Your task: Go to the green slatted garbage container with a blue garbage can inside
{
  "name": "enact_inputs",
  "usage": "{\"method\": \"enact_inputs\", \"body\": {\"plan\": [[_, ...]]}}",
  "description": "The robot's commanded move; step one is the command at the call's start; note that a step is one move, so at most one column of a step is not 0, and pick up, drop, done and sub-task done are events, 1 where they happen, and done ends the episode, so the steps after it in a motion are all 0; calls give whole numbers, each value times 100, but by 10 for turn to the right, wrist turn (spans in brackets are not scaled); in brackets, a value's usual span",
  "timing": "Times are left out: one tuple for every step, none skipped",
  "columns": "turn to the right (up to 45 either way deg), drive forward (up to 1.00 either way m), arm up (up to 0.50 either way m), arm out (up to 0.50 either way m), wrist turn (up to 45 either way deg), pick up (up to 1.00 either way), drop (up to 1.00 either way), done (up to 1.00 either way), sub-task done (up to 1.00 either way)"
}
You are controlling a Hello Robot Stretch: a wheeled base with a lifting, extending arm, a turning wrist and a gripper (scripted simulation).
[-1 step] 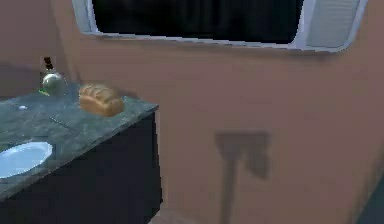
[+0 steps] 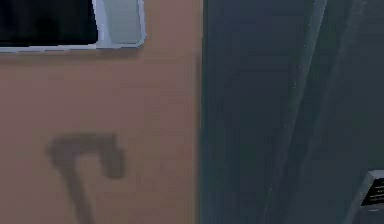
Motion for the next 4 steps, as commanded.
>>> {"method": "enact_inputs", "body": {"plan": [[450,0,0,0,0,0,0,0,0],[450,0,0,0,0,0,0,0,0],[300,0,0,0,0,0,0,0,0],[0,80,0,0,0,0,0,0,0]]}}
